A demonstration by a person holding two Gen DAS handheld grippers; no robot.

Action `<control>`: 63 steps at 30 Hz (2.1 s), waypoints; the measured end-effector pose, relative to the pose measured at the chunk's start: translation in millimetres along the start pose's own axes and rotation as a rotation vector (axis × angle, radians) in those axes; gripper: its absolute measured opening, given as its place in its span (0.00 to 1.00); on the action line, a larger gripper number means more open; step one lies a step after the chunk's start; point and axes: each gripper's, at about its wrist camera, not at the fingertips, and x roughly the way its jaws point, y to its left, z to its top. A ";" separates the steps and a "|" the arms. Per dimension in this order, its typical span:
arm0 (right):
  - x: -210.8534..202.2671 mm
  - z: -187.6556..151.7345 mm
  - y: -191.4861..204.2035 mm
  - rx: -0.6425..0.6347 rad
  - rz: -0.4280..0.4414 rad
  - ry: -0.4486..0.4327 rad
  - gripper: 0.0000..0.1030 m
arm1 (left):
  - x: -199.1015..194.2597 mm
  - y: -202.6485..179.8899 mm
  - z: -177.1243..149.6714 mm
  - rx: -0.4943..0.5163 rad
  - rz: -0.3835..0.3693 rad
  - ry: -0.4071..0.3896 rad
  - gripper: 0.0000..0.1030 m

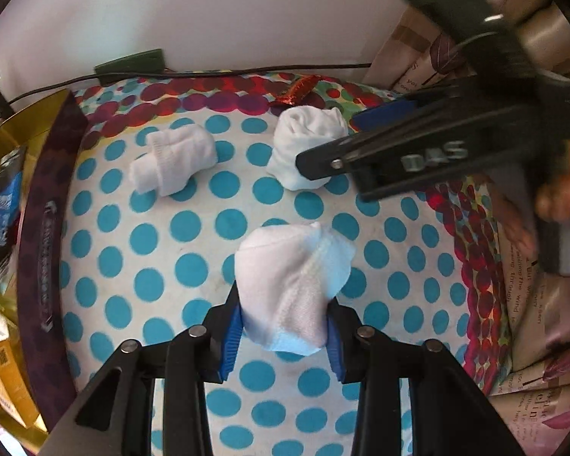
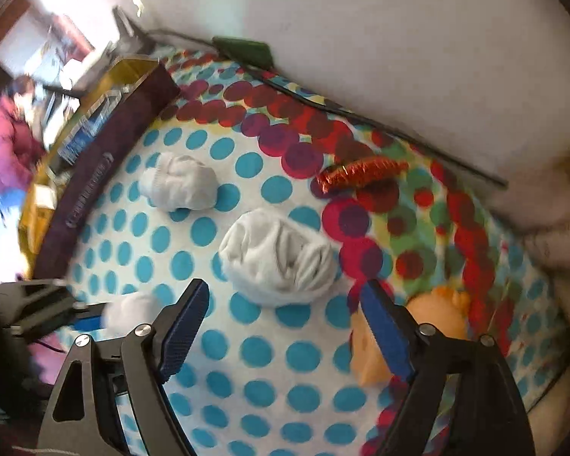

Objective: Organize objects
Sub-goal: 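Grasp another white sock with the right gripper, then drop both socks into the gold tray, opening both grippers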

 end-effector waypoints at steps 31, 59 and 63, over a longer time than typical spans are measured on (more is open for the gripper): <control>-36.3 29.1 94.5 0.004 0.183 -0.109 0.32 | -136.8 145.1 -40.8 -0.172 0.193 -0.131 0.38; 48.0 158.1 195.4 0.160 0.220 -0.086 0.43 | -99.7 240.1 0.4 -0.006 0.195 -0.018 0.41; 43.6 155.3 185.5 0.226 0.264 -0.113 0.63 | -95.7 243.8 2.7 -0.014 0.177 0.001 0.42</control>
